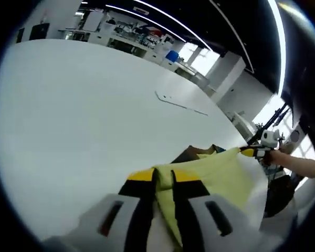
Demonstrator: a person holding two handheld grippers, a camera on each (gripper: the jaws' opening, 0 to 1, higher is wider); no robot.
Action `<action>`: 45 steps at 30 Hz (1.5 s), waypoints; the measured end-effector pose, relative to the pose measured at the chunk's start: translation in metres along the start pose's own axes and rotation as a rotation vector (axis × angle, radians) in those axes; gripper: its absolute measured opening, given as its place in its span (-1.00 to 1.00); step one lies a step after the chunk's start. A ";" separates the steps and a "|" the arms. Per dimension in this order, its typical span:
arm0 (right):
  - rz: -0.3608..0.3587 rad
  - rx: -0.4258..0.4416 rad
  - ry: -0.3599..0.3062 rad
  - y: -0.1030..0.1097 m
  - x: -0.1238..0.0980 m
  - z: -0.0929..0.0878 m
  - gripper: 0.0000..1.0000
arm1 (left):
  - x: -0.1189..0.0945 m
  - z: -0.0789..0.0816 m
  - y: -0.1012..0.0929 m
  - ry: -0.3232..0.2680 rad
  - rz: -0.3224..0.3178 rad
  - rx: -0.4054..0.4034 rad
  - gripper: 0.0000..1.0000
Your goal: Fold the garment on the visible template until the final outline fits inside the template.
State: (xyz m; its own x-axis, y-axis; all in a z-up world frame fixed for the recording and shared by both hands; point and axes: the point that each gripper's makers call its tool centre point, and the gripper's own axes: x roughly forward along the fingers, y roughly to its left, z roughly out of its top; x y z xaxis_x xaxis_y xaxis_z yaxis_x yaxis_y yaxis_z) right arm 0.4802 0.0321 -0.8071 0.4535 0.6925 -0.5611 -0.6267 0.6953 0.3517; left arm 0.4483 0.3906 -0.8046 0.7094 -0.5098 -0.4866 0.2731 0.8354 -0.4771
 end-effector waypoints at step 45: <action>0.153 -0.100 0.015 0.063 -0.001 -0.019 0.99 | -0.027 -0.059 -0.084 0.146 -0.278 0.343 0.98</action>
State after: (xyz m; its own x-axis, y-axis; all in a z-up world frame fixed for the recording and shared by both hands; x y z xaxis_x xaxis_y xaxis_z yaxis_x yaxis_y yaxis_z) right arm 0.4283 0.0717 -0.7987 0.3387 0.7854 -0.5182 -0.7478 0.5589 0.3583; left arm 0.3678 0.3216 -0.7948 0.4862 -0.7274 -0.4843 0.6570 0.6697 -0.3462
